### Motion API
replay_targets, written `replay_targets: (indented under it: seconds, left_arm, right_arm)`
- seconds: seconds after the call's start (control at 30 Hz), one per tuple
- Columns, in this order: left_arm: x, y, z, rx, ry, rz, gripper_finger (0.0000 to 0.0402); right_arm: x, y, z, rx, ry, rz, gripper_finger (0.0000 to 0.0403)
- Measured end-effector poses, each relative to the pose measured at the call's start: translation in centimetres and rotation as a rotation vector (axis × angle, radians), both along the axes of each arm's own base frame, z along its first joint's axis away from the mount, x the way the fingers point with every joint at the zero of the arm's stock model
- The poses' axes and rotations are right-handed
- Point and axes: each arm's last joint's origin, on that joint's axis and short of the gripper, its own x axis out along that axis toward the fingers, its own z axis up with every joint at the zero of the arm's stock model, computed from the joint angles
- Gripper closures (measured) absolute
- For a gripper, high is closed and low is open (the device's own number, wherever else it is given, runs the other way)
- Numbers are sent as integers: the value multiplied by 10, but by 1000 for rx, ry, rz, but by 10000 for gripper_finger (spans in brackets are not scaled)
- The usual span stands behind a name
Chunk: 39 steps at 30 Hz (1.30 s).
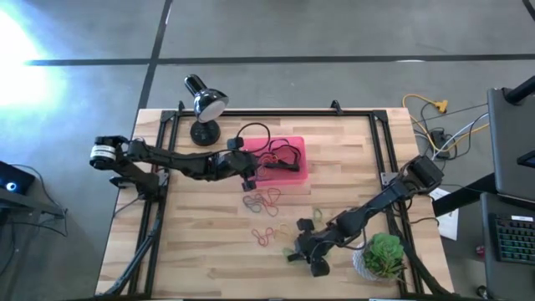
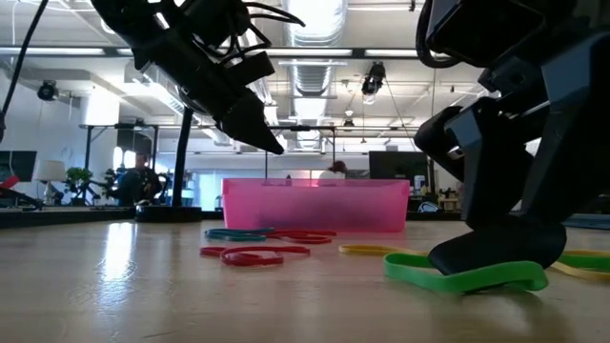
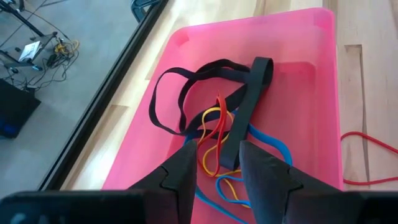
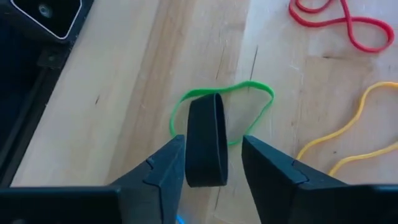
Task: Pick and place rubber bands into bin
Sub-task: Put the black rubber band into the red bin
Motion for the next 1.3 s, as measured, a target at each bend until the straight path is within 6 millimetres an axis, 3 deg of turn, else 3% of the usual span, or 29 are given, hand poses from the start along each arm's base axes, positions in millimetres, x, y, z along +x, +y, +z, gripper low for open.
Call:
replay_targets:
  seconds: [0.23,0.4,0.6,1.0,1.3]
  left_arm:
    - [0,0,0,0,0,0,294]
    - [1,0,2,1,-20,0,294]
    - [3,0,5,4,-57,0,294]
    - [4,0,6,5,-78,1,294]
    - [4,0,6,5,-78,0,294]
  right_arm:
    - [0,0,-1,0,4,-3,226]
    - [0,0,-1,0,3,-3,230]
    - [0,0,-1,0,5,-3,268]
    - [-2,-1,-2,-32,13,27,383]
    - [0,-1,18,-79,-9,70,394]
